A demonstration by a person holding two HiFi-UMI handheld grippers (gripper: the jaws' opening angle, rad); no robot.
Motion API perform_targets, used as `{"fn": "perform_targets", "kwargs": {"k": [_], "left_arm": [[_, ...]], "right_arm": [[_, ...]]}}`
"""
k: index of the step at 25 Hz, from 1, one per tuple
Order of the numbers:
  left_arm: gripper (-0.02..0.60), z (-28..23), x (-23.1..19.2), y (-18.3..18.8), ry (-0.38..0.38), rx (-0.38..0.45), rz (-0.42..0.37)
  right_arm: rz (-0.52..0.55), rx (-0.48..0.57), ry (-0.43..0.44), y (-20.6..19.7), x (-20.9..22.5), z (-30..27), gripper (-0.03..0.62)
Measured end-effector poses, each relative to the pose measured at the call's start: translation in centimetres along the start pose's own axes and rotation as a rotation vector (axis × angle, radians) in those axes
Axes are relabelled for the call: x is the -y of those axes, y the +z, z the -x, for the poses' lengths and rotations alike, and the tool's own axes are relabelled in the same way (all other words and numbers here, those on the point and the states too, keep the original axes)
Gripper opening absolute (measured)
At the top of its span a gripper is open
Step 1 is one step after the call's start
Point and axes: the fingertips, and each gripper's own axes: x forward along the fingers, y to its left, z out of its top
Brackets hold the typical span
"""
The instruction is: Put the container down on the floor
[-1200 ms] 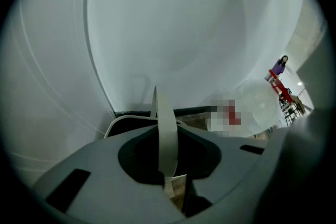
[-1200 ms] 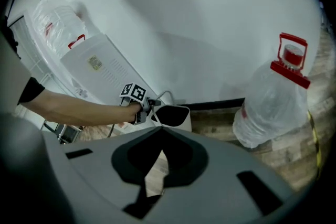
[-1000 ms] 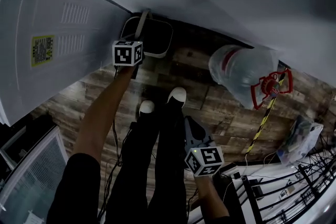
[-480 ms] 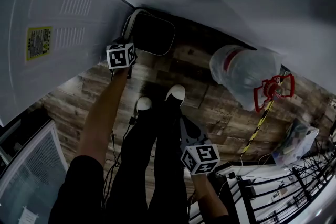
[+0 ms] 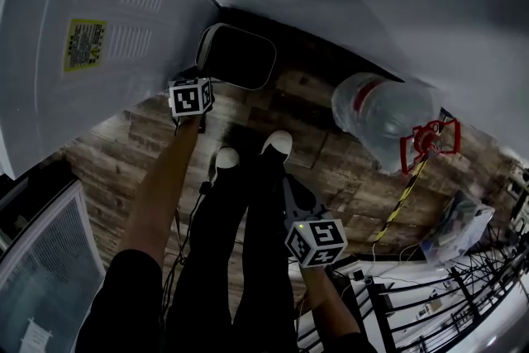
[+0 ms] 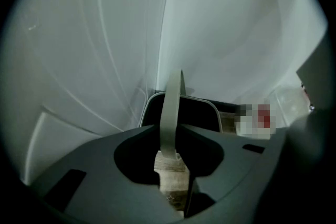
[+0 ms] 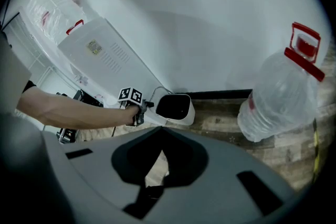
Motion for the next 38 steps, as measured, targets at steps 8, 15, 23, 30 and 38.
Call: {"fn": "perform_targets", "kwargs": {"k": [8,15,23,30,38], "left_arm": [[0.098,4.6,0.7,-0.3,-0.066,0.044,0.033],[0.037,10.6,2.5,2.3,-0.106,0.172,0.005],[0.020,20.3,7.6,5.9,-0.202,0.268,-0.192],[0.017,29.5,10.1,9.0,-0.221,0.348,-0.164],[0.017,42.2,12.8,12.4,-0.239,0.450,-0.188]], "right_arm": [[0.037,0.013,0.012,1.4,-3.0,0.6,0.011],[0.088,0.048,0.011,3.8,-5.9,0.5,0.011],[0.142,0.128,0.005,8.6,-9.8,3.4,0.010],[0.145,0.189,0.003,13.2,-13.5,8.1,0.009],[0.236,0.295,0.017,18.3,-19.9,15.7,0.009]]}}
